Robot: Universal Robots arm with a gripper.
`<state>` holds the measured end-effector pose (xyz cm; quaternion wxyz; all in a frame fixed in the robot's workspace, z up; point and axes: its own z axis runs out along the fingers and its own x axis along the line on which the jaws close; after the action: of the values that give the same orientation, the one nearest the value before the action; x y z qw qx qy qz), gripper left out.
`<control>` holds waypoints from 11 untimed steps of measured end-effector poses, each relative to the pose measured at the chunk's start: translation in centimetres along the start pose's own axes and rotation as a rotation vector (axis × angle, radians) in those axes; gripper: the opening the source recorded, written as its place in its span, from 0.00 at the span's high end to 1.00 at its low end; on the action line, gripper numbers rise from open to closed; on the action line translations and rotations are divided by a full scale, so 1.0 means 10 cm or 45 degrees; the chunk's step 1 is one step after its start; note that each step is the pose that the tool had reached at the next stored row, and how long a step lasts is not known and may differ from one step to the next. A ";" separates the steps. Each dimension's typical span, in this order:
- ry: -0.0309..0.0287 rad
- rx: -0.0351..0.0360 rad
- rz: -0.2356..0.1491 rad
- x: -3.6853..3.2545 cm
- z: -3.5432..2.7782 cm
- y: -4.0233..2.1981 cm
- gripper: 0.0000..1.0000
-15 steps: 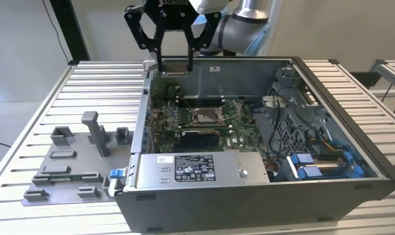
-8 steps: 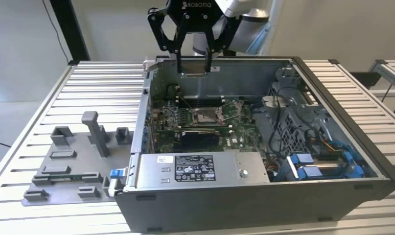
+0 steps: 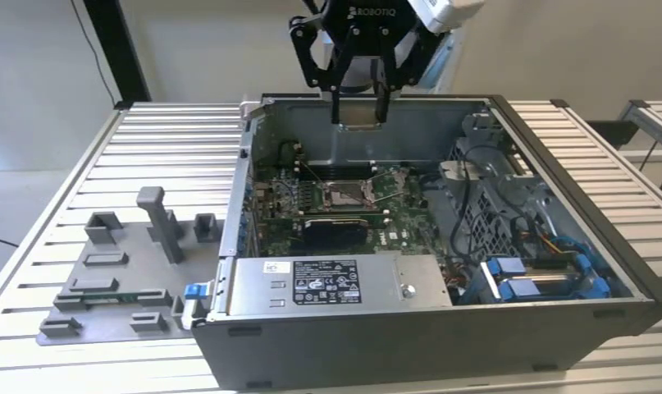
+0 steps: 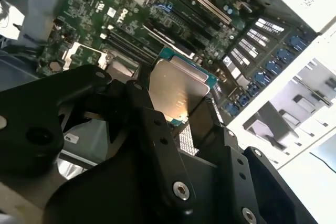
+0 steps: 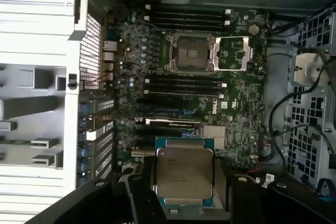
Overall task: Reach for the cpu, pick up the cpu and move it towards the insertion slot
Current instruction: 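Pick up the cpu and move it towards the insertion slot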
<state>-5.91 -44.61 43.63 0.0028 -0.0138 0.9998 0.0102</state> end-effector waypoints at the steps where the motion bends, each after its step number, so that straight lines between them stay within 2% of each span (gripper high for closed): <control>1: -0.0001 0.0000 0.001 -0.034 0.004 -0.001 1.00; 4: -0.0003 -0.0003 0.006 -0.101 0.017 -0.004 1.00; 11: -0.0007 0.0002 0.033 -0.106 0.017 -0.003 1.00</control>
<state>-4.85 -44.60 43.47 0.0030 -0.0009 0.9999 0.0102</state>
